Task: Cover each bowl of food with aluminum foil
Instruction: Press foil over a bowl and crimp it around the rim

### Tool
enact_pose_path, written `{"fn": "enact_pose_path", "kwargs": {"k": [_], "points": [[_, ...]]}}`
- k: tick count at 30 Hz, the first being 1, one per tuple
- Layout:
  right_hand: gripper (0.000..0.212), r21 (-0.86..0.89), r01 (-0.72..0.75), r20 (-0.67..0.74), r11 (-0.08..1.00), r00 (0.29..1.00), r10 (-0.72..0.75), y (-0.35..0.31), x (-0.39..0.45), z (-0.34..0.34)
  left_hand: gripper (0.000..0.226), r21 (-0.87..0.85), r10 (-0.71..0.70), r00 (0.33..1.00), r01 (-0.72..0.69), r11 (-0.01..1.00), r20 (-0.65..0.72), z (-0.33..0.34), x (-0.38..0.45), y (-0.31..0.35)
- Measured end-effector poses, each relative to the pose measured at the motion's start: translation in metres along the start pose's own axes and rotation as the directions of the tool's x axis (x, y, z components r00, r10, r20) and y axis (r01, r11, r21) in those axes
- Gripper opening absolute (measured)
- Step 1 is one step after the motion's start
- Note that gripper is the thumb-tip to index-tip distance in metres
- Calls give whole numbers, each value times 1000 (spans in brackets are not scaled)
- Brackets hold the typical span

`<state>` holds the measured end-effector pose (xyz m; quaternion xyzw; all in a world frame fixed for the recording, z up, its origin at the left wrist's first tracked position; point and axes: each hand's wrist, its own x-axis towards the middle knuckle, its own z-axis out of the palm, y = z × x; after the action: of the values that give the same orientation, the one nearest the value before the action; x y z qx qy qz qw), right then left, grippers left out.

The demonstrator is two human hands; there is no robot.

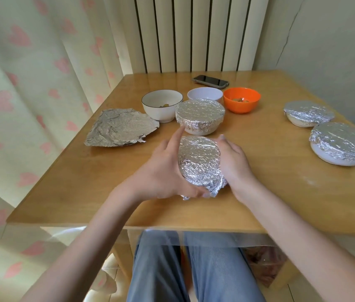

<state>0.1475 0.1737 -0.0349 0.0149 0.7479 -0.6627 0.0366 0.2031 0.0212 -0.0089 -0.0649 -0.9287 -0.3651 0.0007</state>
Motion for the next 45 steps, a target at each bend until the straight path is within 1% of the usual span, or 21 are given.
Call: {"fn": "enact_pose_path", "kwargs": {"k": [3,6,7,9,10,12,13,14,17,20,21,27,29,31,34,37,40,41,42,43,45], "points": [[52,-69,22,205,997,979,-8,-7,17,-7,150,-32,-101,979,96,995,-180,19,-14,18],[53,-103,71,313,992,949,-35,-10,25,-9,160,-49,-115,967,107,993,-228,25,-19,23],[54,-112,70,343,991,939,-27,-11,25,-11,158,-49,-105,970,96,994,-217,21,-21,21],[59,-150,91,348,985,937,-33,-16,21,-17,130,-127,-75,974,48,991,-213,4,-25,15],[58,-157,124,289,980,954,-74,-20,15,-19,115,-193,-65,966,16,981,-249,-7,-26,11],[50,-147,194,8,970,981,-194,-21,0,-19,94,-288,-66,936,-38,957,-345,-23,-19,2],[45,-135,215,-131,967,964,-232,-20,-12,-14,88,-314,-63,931,-57,948,-359,-25,-12,0],[42,-121,220,-201,968,950,-241,-19,-23,-6,84,-328,-48,940,-70,942,-339,-25,-4,-1],[41,-88,198,-197,976,957,-212,-6,-38,19,71,-340,0,979,-70,938,-204,-9,12,0],[38,-46,193,-269,980,943,-198,-1,-36,26,37,-402,-57,977,-31,915,-205,2,17,-4],[37,-33,196,-290,980,936,-197,-1,-35,26,34,-415,-81,972,-18,910,-220,2,17,-3],[37,-29,169,-261,985,950,-171,-3,-27,23,31,-371,-137,954,30,928,-266,3,13,7],[47,-13,159,-161,987,974,-159,0,-18,19,36,-348,-159,934,40,936,-319,8,7,11],[57,-29,111,-30,993,993,-112,-1,-9,14,51,-335,-188,906,55,940,-378,13,3,12],[56,14,89,99,996,991,-90,-3,0,7,59,-328,-199,879,51,943,-434,22,-1,11],[58,20,59,168,998,984,-61,-8,-1,3,62,-360,-226,878,67,930,-422,23,0,9],[73,4,-52,253,999,966,50,-19,-5,-6,87,-490,-296,913,129,862,-279,4,6,-4],[73,-21,-61,231,998,971,64,-23,-8,-10,87,-546,-304,921,129,828,-244,-3,6,-9],[65,-46,-45,154,998,987,52,-26,-13,-12,83,-581,-294,922,100,808,-250,-11,7,-15],[53,-64,10,34,998,999,-8,-27,-21,-12,78,-591,-269,922,57,805,-277,-17,9,-20],[47,-76,142,-139,987,979,-151,-24,-39,-3,74,-598,-174,945,-29,801,-278,-24,15,-27]]}}
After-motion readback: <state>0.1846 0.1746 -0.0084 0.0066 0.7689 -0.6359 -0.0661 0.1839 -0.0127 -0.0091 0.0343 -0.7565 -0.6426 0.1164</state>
